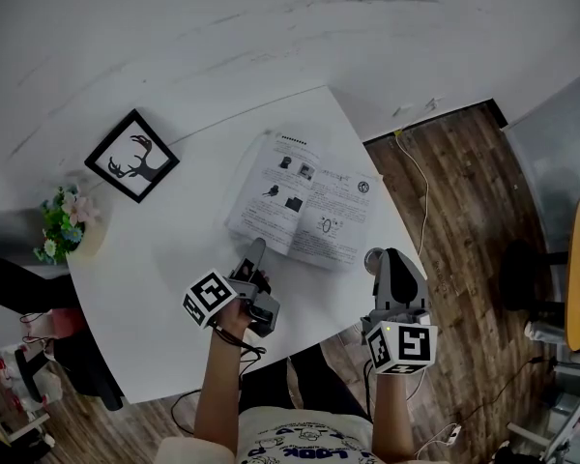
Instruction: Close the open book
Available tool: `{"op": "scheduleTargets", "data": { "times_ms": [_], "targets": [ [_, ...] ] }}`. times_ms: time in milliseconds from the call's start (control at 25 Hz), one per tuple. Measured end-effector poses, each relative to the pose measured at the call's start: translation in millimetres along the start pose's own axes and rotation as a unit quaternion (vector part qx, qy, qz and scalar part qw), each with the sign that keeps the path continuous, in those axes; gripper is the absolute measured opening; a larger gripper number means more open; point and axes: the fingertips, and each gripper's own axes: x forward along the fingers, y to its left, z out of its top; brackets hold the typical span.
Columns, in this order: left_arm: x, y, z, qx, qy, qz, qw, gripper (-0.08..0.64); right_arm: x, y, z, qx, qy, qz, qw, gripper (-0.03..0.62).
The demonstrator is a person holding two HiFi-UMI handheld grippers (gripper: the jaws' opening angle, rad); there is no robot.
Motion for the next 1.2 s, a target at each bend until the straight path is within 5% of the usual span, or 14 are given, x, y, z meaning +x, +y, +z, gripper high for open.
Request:
{"op": "scheduleTargets", "data": {
  "times_ms": [600, 1200],
  "targets": [
    [9, 15, 7, -0.051, -0.01, 0.002, 0.9986, 0.202, 8, 3, 5, -0.002, -0.004, 0.005, 1.0, 0.031],
    [7, 12, 11, -0.042, -0.008, 0.004, 0.9991, 0.202, 6, 3, 4, -0.003, -0.002, 0.003, 1.0, 0.031]
  ]
}}
